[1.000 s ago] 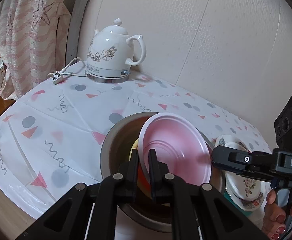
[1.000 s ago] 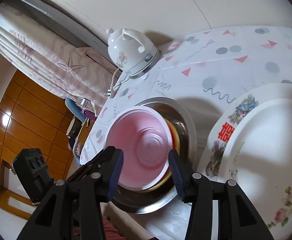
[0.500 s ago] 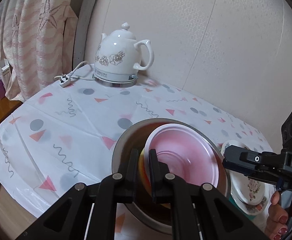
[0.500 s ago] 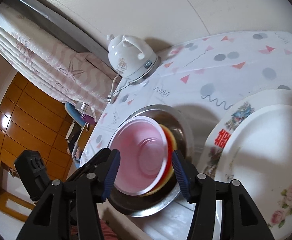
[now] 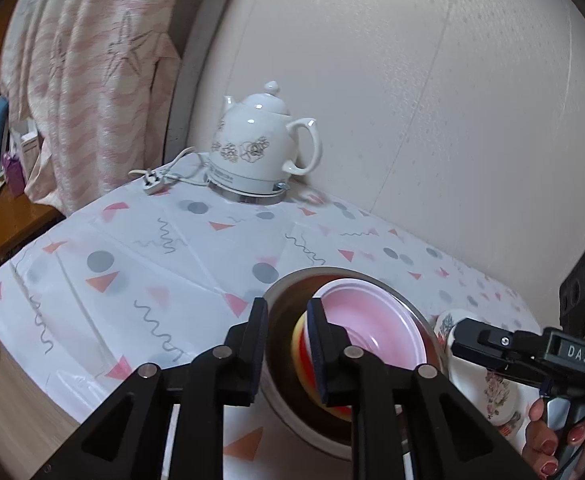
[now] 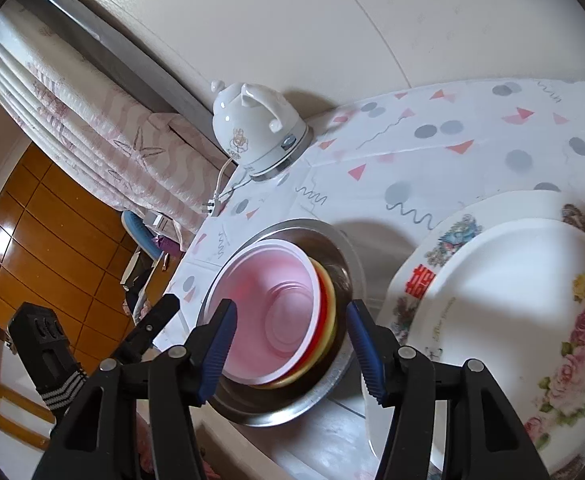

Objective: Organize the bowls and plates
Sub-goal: 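Grip the steel bowl rim with the left gripper and lift the nested bowls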

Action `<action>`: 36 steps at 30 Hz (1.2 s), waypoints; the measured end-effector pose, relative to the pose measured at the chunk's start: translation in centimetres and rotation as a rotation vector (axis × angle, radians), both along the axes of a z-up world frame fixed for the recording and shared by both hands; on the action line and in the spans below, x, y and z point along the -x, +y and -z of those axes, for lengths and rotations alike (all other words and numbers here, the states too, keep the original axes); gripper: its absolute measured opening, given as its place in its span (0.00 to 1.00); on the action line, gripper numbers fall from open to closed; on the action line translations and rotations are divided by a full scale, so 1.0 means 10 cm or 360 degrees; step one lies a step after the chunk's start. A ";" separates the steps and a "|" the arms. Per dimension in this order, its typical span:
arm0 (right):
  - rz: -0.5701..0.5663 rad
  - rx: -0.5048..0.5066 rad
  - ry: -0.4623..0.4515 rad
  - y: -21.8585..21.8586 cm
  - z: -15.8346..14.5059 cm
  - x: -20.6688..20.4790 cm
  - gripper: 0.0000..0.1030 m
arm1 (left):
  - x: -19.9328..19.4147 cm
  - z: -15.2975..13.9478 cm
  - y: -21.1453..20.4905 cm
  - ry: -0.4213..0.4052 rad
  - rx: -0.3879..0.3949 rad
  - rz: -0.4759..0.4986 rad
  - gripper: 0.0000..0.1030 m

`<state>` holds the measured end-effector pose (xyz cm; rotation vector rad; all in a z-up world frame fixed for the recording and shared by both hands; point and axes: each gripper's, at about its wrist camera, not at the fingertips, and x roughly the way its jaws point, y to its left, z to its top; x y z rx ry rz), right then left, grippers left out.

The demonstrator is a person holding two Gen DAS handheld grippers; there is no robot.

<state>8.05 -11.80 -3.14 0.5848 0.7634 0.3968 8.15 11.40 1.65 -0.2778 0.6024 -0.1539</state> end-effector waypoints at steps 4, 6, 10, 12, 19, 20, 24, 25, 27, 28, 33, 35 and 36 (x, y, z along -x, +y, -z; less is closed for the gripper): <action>0.0007 0.0014 -0.0025 -0.08 -0.04 0.05 0.58 | 0.00 0.10 0.07 0.0067 0.0076 0.0006 0.23; 0.0054 0.0024 -0.0040 -0.18 -0.08 0.05 0.58 | 0.03 0.15 0.11 0.0089 0.0138 0.0005 0.23; 0.0152 0.0110 -0.0057 -0.34 -0.17 -0.04 0.58 | 0.08 0.21 0.21 0.0084 0.0282 -0.0017 0.23; 0.0169 0.0133 -0.0042 -0.39 -0.18 -0.10 0.58 | 0.08 0.24 0.24 0.0095 0.0335 -0.0016 0.23; 0.0106 0.0295 0.0062 -0.30 -0.08 -0.42 0.53 | 0.06 0.35 0.27 0.0157 0.0451 0.0059 0.23; 0.0087 0.0307 0.0067 -0.27 -0.06 -0.45 0.49 | 0.06 0.36 0.28 0.0155 0.0460 0.0056 0.23; 0.0022 0.0411 0.0077 -0.13 -0.04 -0.57 0.42 | 0.07 0.38 0.28 0.0168 0.0478 0.0078 0.22; 0.0014 0.0430 0.0086 -0.10 -0.04 -0.59 0.41 | 0.07 0.39 0.29 0.0176 0.0483 0.0088 0.22; -0.0034 0.0472 0.0102 -0.04 -0.03 -0.65 0.39 | 0.06 0.41 0.29 0.0199 0.0488 0.0108 0.20; -0.0048 0.0489 0.0109 -0.02 -0.02 -0.67 0.37 | 0.06 0.42 0.29 0.0210 0.0493 0.0118 0.18; -0.0113 0.0547 0.0164 0.06 0.07 -0.75 0.32 | 0.09 0.48 0.31 0.0248 0.0529 0.0184 0.15; -0.0138 0.0542 0.0182 0.07 0.12 -0.77 0.32 | 0.09 0.48 0.30 0.0261 0.0538 0.0207 0.15; -0.0142 0.0530 0.0192 0.07 0.14 -0.78 0.31 | 0.09 0.48 0.30 0.0265 0.0534 0.0214 0.15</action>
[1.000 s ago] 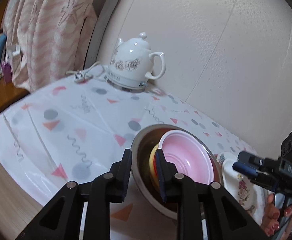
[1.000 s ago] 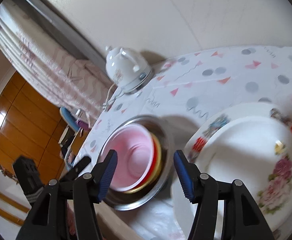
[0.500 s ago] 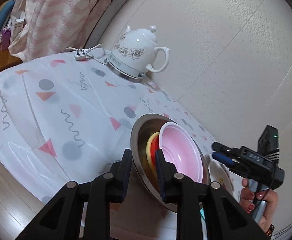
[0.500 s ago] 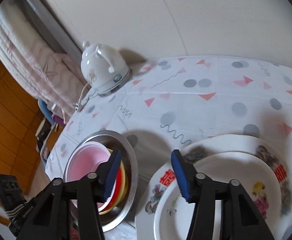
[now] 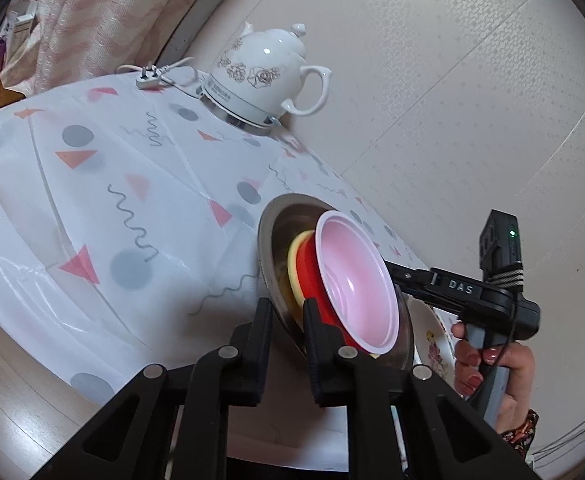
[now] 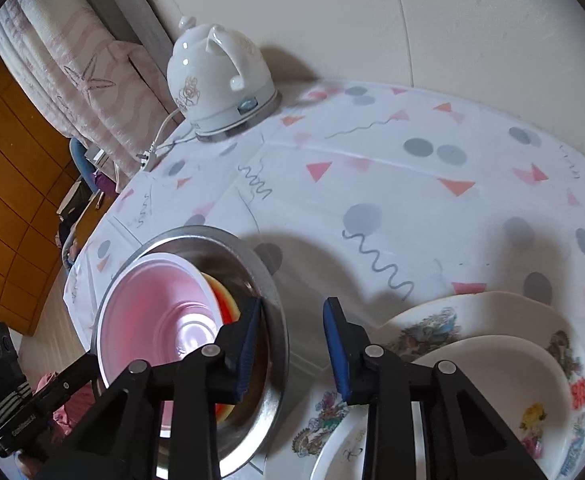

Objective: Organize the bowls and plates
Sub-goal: 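Grip the steel bowl rim with the left gripper and lift the nested bowls, then carry the nested bowls over the plate stack and lower them on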

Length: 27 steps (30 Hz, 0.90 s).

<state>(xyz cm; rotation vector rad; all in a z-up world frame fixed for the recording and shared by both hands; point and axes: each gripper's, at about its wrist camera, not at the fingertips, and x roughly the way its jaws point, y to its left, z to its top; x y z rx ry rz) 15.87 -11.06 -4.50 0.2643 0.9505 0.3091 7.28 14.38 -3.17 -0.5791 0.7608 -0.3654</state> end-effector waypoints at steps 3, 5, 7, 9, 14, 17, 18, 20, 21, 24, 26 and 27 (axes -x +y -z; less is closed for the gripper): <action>-0.0013 -0.0049 0.0029 0.01 0.05 -0.03 0.27 | -0.01 0.00 0.01 -0.0003 -0.0013 0.0012 0.15; -0.0018 -0.0045 0.0028 0.03 0.05 -0.03 0.27 | -0.02 0.00 0.02 -0.0002 -0.0012 0.0018 0.15; -0.0023 -0.0032 0.0025 0.06 0.06 -0.04 0.26 | -0.02 -0.01 0.01 -0.0014 -0.0034 0.0025 0.16; -0.0026 -0.0041 0.0028 0.07 0.06 -0.05 0.23 | -0.02 -0.02 0.00 -0.0026 -0.0056 0.0024 0.16; -0.0046 -0.0049 0.0041 0.14 0.12 -0.07 0.17 | -0.05 0.00 0.00 -0.0017 -0.0035 0.0028 0.16; -0.0045 -0.0050 0.0028 0.13 0.12 -0.05 0.17 | -0.05 -0.01 -0.01 -0.0017 -0.0049 0.0049 0.16; -0.0048 -0.0059 0.0029 0.13 0.12 -0.04 0.17 | -0.05 0.00 0.00 -0.0009 -0.0030 0.0068 0.16; -0.0050 -0.0070 0.0033 0.11 0.13 -0.03 0.17 | -0.06 0.03 0.05 0.0018 0.0041 0.0098 0.16; -0.0049 -0.0077 0.0032 0.11 0.13 -0.03 0.17 | -0.06 0.05 0.08 0.0037 0.0089 0.0108 0.16; -0.0043 -0.0072 0.0026 0.12 0.13 -0.02 0.17 | -0.10 0.09 0.09 0.0077 0.0147 0.0133 0.16; -0.0039 -0.0063 0.0025 0.13 0.13 -0.02 0.17 | -0.13 0.09 0.05 0.0099 0.0129 0.0163 0.16; -0.0038 -0.0056 0.0024 0.13 0.12 -0.02 0.17 | -0.15 0.07 0.03 0.0094 0.0105 0.0159 0.16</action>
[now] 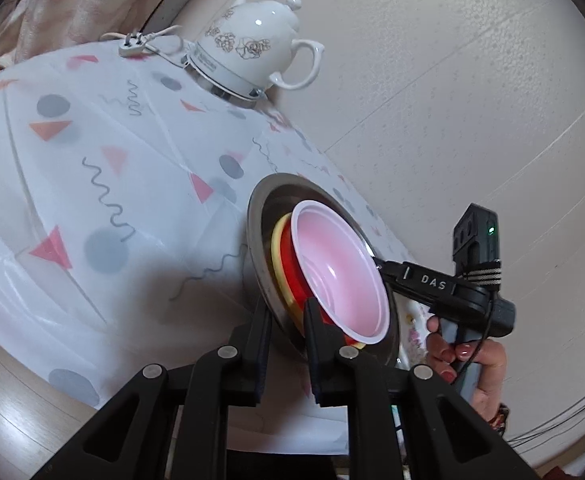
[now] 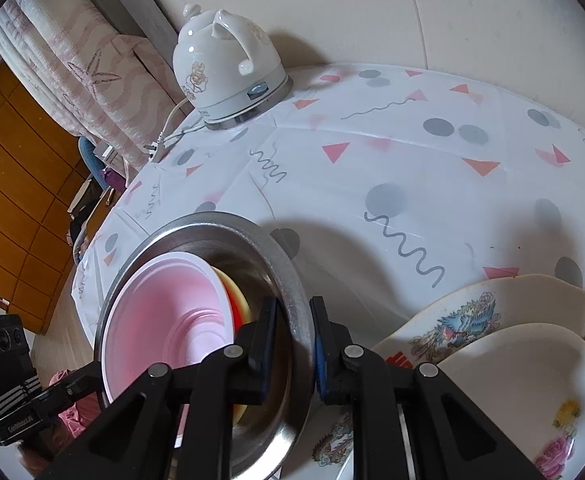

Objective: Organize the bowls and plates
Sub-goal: 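Carry the nested bowls over the plate stack and lower them on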

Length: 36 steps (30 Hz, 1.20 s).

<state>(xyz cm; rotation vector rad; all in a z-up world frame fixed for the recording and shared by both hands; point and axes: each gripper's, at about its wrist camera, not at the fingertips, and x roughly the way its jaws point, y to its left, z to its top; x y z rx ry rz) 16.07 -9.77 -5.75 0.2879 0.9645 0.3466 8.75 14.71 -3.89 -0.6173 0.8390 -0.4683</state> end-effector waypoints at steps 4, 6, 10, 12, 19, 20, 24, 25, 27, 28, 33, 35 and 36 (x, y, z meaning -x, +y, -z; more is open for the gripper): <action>0.0009 -0.0001 -0.0010 0.00 0.00 -0.02 0.17 | -0.07 0.04 0.03 0.0025 0.0051 -0.0024 0.16; 0.0023 0.0007 -0.0017 0.02 -0.01 -0.02 0.17 | -0.08 0.06 0.04 0.0011 0.0061 -0.0044 0.16; 0.0026 0.0001 -0.0069 0.03 -0.09 0.01 0.17 | -0.06 0.00 -0.04 -0.0056 -0.0104 -0.0078 0.16; 0.0039 0.0009 -0.0099 0.02 -0.13 0.04 0.17 | -0.08 -0.01 -0.03 -0.0076 -0.0050 -0.0076 0.15; 0.0104 -0.0051 -0.0228 -0.16 -0.38 0.29 0.16 | -0.10 -0.13 -0.13 -0.0168 0.0039 -0.0068 0.15; 0.0124 -0.0055 -0.0257 -0.21 -0.44 0.35 0.16 | -0.10 -0.16 -0.17 -0.0186 0.0041 -0.0053 0.15; 0.0215 -0.0100 -0.0337 -0.47 -0.59 0.61 0.16 | -0.12 -0.32 -0.39 -0.0259 0.0039 0.0033 0.15; 0.0235 -0.0100 -0.0353 -0.53 -0.62 0.66 0.16 | -0.12 -0.35 -0.45 -0.0273 0.0037 0.0053 0.15; 0.0282 -0.0098 -0.0383 -0.66 -0.66 0.80 0.16 | -0.13 -0.42 -0.60 -0.0298 0.0037 0.0110 0.15; 0.0318 -0.0099 -0.0397 -0.75 -0.68 0.89 0.16 | -0.14 -0.44 -0.67 -0.0307 0.0036 0.0134 0.15; 0.0448 -0.0107 -0.0421 -1.11 -0.69 1.18 0.16 | -0.15 -0.50 -1.04 -0.0321 0.0031 0.0259 0.15; 0.0498 -0.0118 -0.0412 -1.24 -0.65 1.27 0.16 | -0.14 -0.50 -1.17 -0.0327 0.0011 0.0287 0.15; 0.0518 -0.0127 -0.0405 -1.29 -0.63 1.30 0.16 | -0.13 -0.50 -1.22 -0.0329 0.0004 0.0299 0.15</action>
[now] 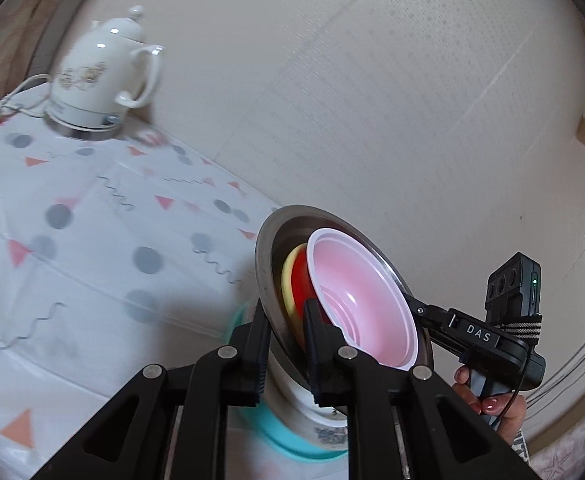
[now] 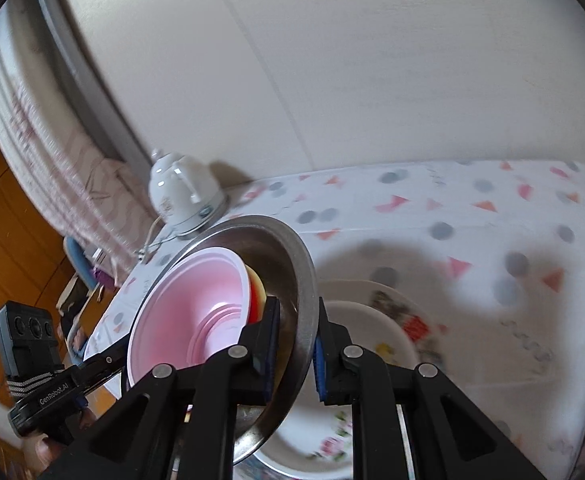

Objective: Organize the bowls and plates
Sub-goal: 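Carry the nested bowls over the plate stack and lower them on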

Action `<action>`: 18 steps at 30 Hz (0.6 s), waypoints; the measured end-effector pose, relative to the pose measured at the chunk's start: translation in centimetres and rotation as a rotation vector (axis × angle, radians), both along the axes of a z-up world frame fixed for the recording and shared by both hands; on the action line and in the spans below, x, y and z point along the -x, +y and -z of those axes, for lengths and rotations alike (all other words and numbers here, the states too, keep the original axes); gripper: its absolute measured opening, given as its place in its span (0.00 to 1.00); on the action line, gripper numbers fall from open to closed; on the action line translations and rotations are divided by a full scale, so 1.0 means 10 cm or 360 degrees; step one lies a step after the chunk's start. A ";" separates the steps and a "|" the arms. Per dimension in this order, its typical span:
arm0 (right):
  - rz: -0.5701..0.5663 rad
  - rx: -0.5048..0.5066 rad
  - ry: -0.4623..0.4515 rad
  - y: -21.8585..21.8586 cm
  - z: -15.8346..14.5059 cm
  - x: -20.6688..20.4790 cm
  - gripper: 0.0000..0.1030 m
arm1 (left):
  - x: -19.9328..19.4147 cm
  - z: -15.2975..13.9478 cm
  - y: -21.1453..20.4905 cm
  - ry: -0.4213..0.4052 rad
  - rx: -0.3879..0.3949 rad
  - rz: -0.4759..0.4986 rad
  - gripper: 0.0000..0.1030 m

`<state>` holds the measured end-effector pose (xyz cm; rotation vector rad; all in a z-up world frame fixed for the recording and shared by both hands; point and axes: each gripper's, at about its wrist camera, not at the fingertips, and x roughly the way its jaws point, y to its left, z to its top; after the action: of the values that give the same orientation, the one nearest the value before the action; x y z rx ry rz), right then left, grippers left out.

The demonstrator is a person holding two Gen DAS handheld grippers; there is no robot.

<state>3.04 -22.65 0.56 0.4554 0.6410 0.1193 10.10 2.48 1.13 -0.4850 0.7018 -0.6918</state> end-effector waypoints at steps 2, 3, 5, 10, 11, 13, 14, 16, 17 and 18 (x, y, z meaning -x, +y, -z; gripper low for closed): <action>0.0029 -0.0019 0.0006 -0.11 0.05 0.06 0.16 | 0.00 0.01 -0.08 -0.0004 -0.0013 0.0020 0.15; 0.0041 -0.0037 0.0012 -0.16 0.08 0.09 0.16 | -0.02 0.02 -0.14 -0.0001 -0.0024 0.0028 0.15; 0.0064 -0.0059 0.0022 -0.24 0.13 0.13 0.16 | -0.02 0.03 -0.25 0.0000 -0.0051 0.0051 0.15; 0.0090 -0.0105 0.0061 -0.41 0.30 0.22 0.16 | -0.04 0.15 -0.45 0.0010 -0.0115 0.0073 0.15; 0.0088 -0.0110 0.0071 -0.43 0.33 0.22 0.16 | -0.06 0.18 -0.48 0.0013 -0.0131 0.0068 0.15; 0.0087 -0.0125 0.0099 -0.45 0.41 0.20 0.16 | -0.07 0.23 -0.54 0.0025 -0.0165 0.0056 0.15; 0.0087 -0.0128 0.0112 -0.45 0.45 0.19 0.16 | -0.09 0.26 -0.56 0.0032 -0.0176 0.0048 0.15; 0.0082 -0.0135 0.0126 -0.45 0.51 0.17 0.16 | -0.10 0.30 -0.60 0.0037 -0.0202 0.0037 0.15; 0.0079 -0.0140 0.0132 -0.46 0.53 0.17 0.16 | -0.10 0.31 -0.61 0.0038 -0.0209 0.0034 0.15; 0.0077 -0.0139 0.0135 -0.47 0.55 0.17 0.16 | -0.09 0.33 -0.62 0.0040 -0.0220 0.0030 0.15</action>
<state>1.35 -27.34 -4.89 0.5622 0.7093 0.0828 10.99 -3.68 -2.14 -0.3609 0.7732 -0.6510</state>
